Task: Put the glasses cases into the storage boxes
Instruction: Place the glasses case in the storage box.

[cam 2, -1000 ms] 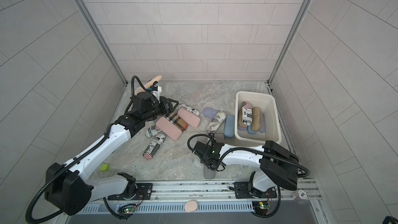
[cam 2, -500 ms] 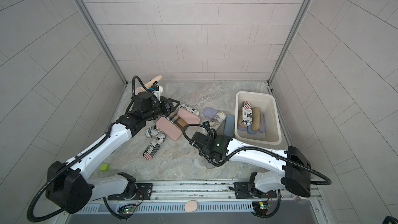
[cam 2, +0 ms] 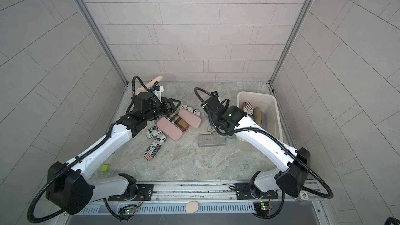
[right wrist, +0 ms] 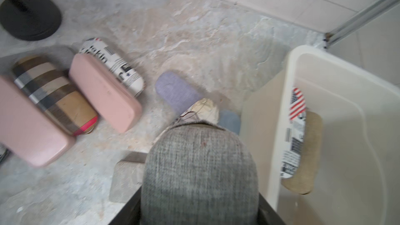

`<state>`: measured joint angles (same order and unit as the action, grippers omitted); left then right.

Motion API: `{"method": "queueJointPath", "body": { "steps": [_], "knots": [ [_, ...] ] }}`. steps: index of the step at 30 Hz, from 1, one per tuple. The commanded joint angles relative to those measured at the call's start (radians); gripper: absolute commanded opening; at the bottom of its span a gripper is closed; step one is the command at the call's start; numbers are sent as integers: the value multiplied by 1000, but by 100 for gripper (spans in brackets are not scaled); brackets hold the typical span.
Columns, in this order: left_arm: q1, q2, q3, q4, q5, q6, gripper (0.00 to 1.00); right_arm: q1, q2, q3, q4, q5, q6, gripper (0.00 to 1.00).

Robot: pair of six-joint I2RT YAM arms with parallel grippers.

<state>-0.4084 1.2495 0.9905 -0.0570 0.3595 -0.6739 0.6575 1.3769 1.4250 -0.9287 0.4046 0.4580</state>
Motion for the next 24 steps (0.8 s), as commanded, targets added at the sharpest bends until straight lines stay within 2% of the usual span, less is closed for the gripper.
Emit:
{"method": "queueJointPath", "body": {
  "steps": [1,5,9,14,19,24],
  "knots": [
    [-5,8,-10,25,6,-2,67,-141,-48,43,-38,33,-129,56],
    [-5,14,-8,26,10,-3,67,-327,-41,53,-13,-12,-189,56],
    [-5,22,-16,35,2,2,67,-505,9,25,15,2,-235,56],
    [-5,37,-29,57,2,5,67,-671,63,-62,122,2,-259,57],
    [-7,54,-32,58,-1,1,67,-764,160,-122,203,-19,-300,58],
    [-9,76,-31,64,10,-12,67,-783,260,-92,213,17,-320,58]
  ]
}}
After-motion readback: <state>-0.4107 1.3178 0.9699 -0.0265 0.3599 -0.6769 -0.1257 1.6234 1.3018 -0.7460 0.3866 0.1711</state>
